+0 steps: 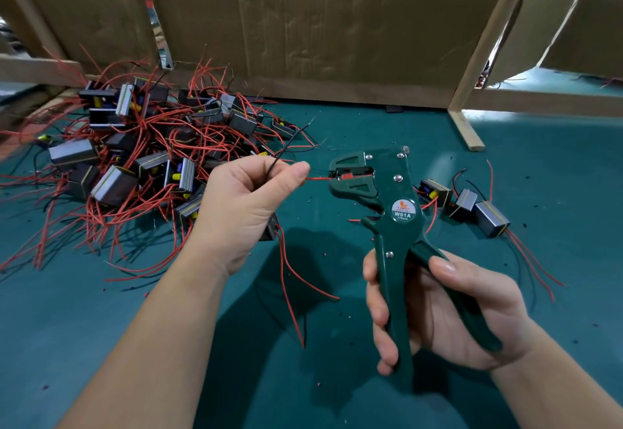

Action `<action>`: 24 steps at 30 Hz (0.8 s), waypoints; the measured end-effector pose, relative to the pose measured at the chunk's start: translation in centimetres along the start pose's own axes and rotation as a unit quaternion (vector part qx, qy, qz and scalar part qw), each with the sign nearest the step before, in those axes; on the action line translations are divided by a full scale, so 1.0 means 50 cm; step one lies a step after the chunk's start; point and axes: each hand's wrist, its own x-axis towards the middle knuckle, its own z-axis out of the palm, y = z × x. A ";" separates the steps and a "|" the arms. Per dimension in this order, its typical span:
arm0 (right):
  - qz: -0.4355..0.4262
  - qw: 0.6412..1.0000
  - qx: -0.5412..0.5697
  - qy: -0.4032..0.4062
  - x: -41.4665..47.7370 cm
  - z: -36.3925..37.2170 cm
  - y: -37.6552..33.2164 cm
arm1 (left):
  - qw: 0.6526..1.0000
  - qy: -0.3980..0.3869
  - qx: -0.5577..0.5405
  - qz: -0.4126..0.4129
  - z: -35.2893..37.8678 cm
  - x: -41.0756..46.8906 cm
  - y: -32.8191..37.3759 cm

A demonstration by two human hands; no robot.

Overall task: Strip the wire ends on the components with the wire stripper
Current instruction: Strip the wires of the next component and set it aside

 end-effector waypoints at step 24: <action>-0.100 0.982 0.019 0.160 0.029 0.027 0.023 | 0.990 -0.069 -0.009 -0.124 0.039 -0.007 -0.025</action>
